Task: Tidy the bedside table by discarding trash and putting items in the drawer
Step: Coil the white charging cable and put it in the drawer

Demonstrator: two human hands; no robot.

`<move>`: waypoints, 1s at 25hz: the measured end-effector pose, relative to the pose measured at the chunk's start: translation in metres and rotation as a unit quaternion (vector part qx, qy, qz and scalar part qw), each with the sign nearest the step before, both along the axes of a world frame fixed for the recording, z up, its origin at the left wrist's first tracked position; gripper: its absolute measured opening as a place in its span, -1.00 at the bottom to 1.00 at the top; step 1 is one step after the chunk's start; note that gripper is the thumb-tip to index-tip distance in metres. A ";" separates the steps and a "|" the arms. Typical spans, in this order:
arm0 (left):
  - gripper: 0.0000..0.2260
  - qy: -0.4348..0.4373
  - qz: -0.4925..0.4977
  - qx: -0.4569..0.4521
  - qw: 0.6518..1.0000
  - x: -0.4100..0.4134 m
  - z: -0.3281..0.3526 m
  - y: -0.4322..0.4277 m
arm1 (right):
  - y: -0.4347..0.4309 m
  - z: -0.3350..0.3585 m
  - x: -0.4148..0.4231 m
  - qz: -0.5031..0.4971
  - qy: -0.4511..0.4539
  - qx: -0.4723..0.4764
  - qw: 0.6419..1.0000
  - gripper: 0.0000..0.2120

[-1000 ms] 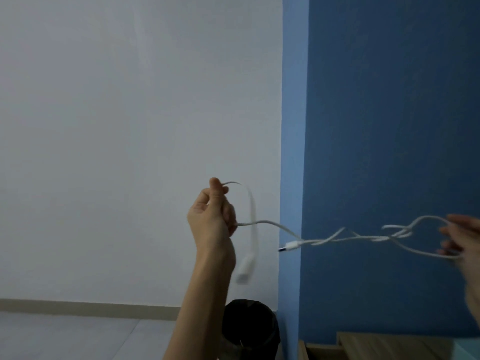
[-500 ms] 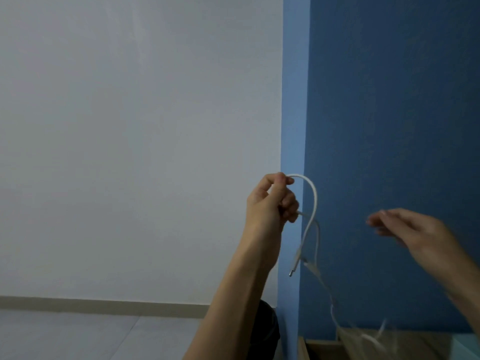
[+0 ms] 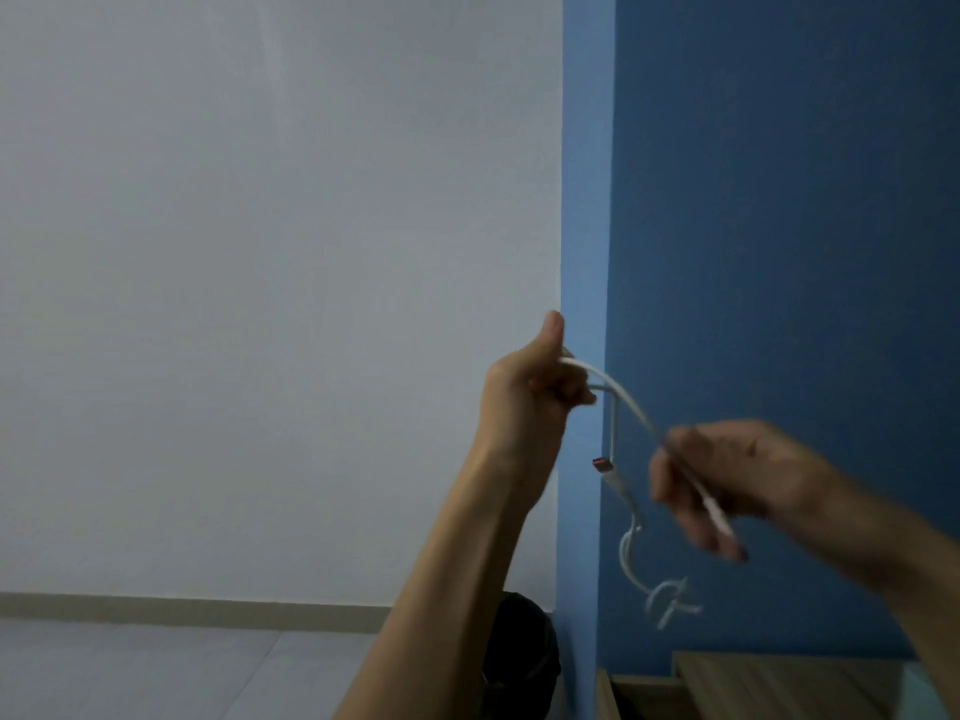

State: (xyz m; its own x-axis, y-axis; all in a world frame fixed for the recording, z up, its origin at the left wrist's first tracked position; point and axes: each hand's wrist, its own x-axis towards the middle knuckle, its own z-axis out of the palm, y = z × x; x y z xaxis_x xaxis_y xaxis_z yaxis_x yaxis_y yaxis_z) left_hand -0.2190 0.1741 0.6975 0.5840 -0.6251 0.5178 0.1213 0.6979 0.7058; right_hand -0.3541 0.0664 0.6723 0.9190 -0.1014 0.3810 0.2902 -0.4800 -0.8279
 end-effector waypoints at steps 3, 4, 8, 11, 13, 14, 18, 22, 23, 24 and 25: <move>-0.58 0.066 0.001 -0.063 0.996 0.018 0.012 0.013 | -0.002 -0.024 -0.005 0.034 0.204 -0.069 0.976 -0.47; -0.59 0.070 -0.001 -0.067 0.995 0.021 0.016 0.017 | -0.004 -0.028 -0.005 0.015 0.202 -0.063 0.977 -0.45; -0.73 0.053 -0.045 -0.042 0.997 0.004 0.017 0.017 | -0.006 -0.023 0.004 -0.217 -0.147 -0.042 0.964 -0.41; -0.79 0.043 -0.056 -0.029 0.997 -0.005 0.011 0.009 | 0.021 -0.024 0.020 -0.227 -0.174 -0.141 0.948 -0.68; -0.82 0.043 -0.051 -0.032 0.997 -0.002 0.010 0.009 | 0.028 -0.030 0.027 -0.229 -0.187 -0.143 0.945 -0.89; -0.83 0.041 -0.048 -0.035 0.997 0.001 0.009 0.010 | 0.026 -0.031 0.027 -0.233 -0.199 -0.133 0.943 -0.96; -0.79 0.006 -0.038 -0.033 0.999 0.010 0.009 0.020 | 0.015 -0.030 0.024 -0.225 -0.213 -0.079 0.947 -0.85; -0.68 -0.020 -0.024 -0.028 0.999 0.018 0.007 0.025 | 0.000 -0.027 0.017 -0.179 -0.157 -0.080 0.968 -0.42; -0.66 -0.020 -0.039 -0.037 0.998 0.016 0.007 0.025 | -0.002 -0.028 0.018 -0.175 -0.154 -0.048 0.971 -0.42; -0.65 -0.017 -0.056 -0.049 0.997 0.014 0.007 0.023 | -0.002 -0.031 0.021 -0.180 -0.151 -0.033 0.971 -0.47; -0.63 -0.012 -0.074 -0.063 0.995 0.011 0.007 0.021 | 0.003 -0.036 0.027 -0.184 -0.134 -0.041 0.973 -0.55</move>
